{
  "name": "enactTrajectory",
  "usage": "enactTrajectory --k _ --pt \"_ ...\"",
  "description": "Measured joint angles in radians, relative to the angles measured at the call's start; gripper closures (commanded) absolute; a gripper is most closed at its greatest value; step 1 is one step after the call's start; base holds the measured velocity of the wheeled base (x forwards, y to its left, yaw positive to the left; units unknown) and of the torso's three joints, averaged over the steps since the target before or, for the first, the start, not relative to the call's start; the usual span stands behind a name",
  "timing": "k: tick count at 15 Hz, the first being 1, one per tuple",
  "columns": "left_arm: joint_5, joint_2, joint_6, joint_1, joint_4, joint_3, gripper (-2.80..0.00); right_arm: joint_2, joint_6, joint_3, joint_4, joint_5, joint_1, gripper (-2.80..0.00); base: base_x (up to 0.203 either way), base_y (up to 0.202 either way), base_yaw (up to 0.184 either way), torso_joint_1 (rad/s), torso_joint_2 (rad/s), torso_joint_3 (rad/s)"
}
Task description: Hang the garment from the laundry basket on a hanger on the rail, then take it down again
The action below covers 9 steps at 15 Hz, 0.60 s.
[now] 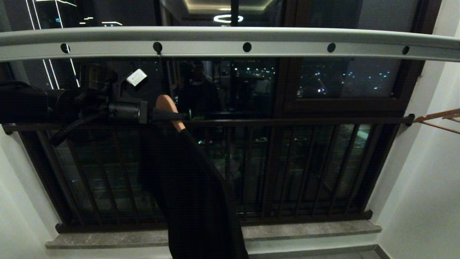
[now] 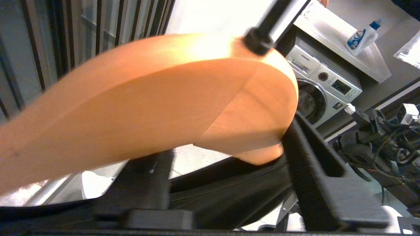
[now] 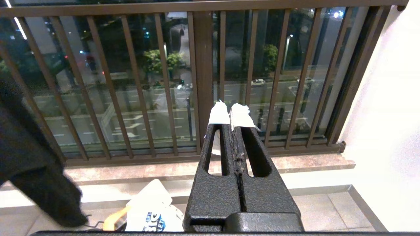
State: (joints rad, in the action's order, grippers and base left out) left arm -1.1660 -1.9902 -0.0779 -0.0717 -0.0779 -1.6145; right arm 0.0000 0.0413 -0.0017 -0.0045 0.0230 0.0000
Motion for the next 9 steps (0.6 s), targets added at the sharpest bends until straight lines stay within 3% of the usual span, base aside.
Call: enactTrajectory --k 9 --pt "0.005 0.194 0.038 0.024 0.004 0.241 -2.8 0.0 0.0 0.0 0.0 0.0 0.0 0.0 0.0 0.0 0.0 0.0 0.0 0.0"
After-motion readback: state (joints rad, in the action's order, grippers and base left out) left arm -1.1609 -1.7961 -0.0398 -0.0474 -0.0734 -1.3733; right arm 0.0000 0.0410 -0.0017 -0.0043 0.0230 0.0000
